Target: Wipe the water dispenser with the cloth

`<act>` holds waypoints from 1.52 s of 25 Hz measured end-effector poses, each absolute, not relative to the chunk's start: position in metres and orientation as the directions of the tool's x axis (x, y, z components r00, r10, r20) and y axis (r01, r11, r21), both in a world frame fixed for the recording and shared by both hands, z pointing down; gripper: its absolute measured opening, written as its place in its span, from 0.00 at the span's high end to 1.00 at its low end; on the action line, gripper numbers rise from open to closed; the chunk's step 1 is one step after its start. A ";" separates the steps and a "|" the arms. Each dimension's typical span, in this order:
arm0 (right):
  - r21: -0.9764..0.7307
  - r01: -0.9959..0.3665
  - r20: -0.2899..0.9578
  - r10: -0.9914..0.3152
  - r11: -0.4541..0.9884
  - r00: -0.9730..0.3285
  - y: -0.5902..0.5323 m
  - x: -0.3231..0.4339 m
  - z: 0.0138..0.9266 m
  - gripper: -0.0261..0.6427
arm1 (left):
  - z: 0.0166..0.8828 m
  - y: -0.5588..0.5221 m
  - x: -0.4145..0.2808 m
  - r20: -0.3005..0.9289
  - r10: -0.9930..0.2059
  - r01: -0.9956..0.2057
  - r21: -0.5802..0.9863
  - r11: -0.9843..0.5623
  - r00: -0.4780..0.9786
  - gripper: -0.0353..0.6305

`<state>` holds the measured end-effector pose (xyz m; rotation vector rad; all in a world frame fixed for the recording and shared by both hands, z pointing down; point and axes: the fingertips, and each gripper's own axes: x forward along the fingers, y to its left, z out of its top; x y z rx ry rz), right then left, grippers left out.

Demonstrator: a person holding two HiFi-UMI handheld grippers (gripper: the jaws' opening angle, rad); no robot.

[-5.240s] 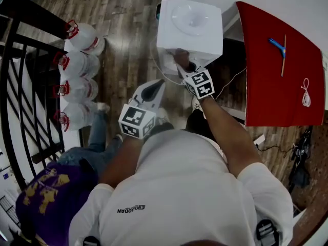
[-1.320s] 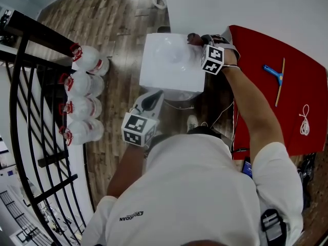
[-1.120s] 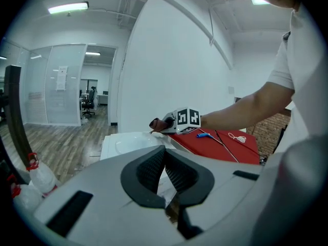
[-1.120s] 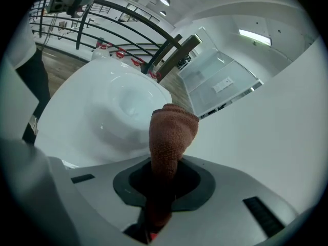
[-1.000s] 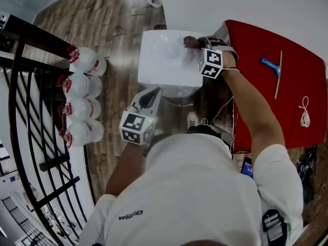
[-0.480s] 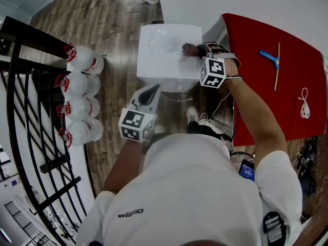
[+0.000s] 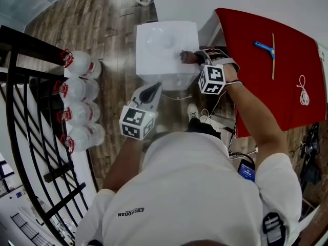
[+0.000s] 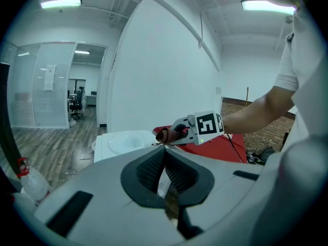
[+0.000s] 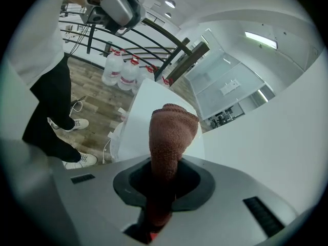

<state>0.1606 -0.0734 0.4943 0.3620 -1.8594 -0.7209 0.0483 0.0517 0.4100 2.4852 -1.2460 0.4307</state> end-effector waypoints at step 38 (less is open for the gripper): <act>-0.551 -0.696 0.486 -0.501 0.460 -0.716 -0.026 0.227 0.488 0.88 | 0.398 0.048 0.065 0.418 -0.615 -0.706 0.096 -0.702 0.669 0.96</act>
